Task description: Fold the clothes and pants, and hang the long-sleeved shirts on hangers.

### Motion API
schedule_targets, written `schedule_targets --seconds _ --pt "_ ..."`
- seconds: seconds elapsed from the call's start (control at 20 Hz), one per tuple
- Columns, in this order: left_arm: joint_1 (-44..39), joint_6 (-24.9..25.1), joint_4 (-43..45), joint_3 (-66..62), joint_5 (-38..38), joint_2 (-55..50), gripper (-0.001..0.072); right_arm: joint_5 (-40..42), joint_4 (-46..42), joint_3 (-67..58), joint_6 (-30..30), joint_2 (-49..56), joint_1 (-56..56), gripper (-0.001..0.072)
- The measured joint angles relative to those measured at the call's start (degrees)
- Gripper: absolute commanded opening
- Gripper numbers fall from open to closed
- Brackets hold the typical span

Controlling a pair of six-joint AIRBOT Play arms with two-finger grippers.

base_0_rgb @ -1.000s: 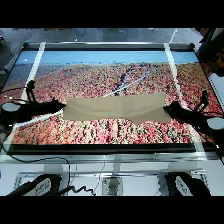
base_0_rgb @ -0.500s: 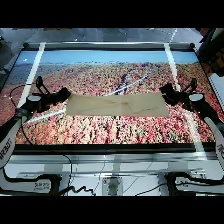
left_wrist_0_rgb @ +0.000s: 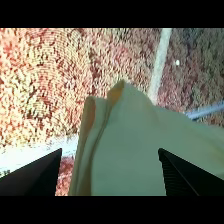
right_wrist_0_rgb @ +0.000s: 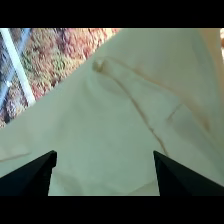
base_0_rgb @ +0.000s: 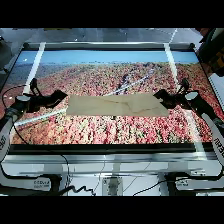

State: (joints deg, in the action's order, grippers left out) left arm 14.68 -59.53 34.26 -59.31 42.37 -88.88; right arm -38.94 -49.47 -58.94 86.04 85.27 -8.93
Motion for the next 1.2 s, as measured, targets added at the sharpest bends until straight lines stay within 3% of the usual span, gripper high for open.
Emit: schedule_targets --seconds 0.35,0.4,0.45,0.5,0.55,0.6,1.0,1.2 --pt "-4.35 -0.15 3.72 -0.13 5.05 -4.11 0.0692 -4.98 -1.38 -0.09 0.00 0.11 2.01 0.0691" --pt "-5.90 0.42 3.61 -0.15 3.93 -4.66 0.0636 -4.94 -1.44 -0.09 0.00 0.11 2.89 0.0625" --pt "-7.34 0.92 3.87 -0.20 2.78 -5.03 0.0438 -4.81 -1.51 -0.09 0.00 0.13 4.02 0.0487" --pt "-8.72 1.03 4.48 -0.44 1.33 -5.38 0.0232 -4.28 -1.49 -0.09 0.00 0.13 5.18 0.0289" --pt "-9.81 1.03 5.05 -0.87 0.81 -5.57 0.0094 -3.54 -1.49 -0.09 0.00 0.15 6.56 0.0080" --pt "-10.69 1.22 5.99 -1.73 1.42 -5.55 0.0016 -2.82 -1.49 -0.22 0.00 0.15 8.00 0.0016" --pt "-9.11 1.84 8.92 -10.91 14.62 8.33 0.0015 5.86 -1.31 -6.73 0.24 1.09 23.41 0.0016" --pt "-8.26 1.33 9.51 -11.89 20.74 19.87 0.0015 10.71 -0.79 -11.65 4.55 5.27 34.18 0.0016"
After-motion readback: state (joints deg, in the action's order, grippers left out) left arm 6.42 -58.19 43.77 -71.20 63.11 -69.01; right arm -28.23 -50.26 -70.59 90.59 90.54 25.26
